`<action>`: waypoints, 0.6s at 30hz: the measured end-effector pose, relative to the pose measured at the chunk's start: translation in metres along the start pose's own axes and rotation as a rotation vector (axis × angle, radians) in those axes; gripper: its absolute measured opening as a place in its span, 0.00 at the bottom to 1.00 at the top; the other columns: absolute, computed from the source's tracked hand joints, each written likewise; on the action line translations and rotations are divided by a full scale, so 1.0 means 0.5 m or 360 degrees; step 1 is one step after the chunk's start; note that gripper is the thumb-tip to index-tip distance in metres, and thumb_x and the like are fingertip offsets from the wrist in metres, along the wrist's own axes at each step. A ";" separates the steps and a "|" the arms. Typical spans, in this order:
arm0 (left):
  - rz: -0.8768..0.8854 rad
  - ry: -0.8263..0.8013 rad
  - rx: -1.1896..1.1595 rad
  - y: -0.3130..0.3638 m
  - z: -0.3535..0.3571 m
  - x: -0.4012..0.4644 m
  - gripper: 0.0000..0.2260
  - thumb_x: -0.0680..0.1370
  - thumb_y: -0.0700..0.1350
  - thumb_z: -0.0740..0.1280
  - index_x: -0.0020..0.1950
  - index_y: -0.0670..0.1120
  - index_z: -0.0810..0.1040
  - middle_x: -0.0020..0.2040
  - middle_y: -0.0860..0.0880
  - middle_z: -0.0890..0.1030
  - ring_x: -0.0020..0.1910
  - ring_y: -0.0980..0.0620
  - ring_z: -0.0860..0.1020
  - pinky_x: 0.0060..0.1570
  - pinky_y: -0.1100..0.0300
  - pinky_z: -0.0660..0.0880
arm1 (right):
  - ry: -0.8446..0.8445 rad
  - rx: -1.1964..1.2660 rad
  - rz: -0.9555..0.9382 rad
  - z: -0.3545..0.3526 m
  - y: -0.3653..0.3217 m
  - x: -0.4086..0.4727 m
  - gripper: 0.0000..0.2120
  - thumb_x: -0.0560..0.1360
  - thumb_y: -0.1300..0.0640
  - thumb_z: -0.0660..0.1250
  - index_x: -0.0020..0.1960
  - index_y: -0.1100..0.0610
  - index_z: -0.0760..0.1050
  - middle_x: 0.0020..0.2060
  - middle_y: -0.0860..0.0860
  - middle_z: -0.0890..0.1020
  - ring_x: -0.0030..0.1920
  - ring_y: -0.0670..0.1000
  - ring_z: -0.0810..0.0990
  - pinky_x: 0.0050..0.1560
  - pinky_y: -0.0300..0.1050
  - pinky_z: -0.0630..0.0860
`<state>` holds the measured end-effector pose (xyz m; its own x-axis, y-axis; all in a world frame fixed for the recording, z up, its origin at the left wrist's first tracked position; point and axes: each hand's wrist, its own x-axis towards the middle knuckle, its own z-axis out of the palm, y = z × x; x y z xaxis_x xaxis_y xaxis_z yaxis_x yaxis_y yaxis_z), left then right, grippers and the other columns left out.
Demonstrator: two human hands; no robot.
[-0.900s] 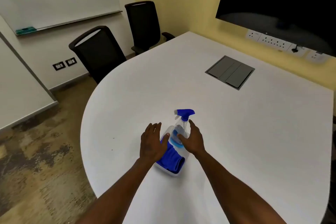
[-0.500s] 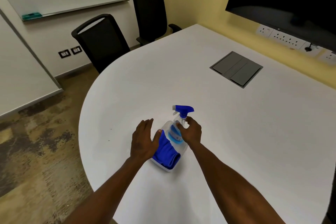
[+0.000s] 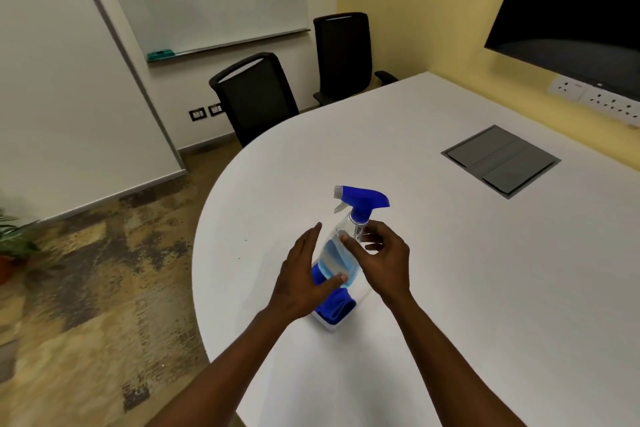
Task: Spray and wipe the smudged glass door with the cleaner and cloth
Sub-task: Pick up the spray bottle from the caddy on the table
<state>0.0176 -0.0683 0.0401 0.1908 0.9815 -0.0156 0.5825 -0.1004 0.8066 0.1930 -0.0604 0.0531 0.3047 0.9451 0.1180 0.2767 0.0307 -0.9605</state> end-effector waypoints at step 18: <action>-0.0498 0.1022 -0.0296 -0.014 -0.066 -0.408 0.40 0.68 0.52 0.81 0.73 0.60 0.61 0.70 0.61 0.71 0.66 0.61 0.72 0.52 0.84 0.69 | -0.1483 0.0720 -0.0136 0.160 -0.216 -0.268 0.17 0.77 0.47 0.72 0.63 0.51 0.79 0.57 0.51 0.87 0.61 0.54 0.84 0.60 0.44 0.82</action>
<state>-0.0514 -0.2625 0.0569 -0.4955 0.8676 0.0414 0.3792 0.1732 0.9090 0.0495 -0.1646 0.1209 -0.5780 0.8050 0.1335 -0.1623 0.0470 -0.9856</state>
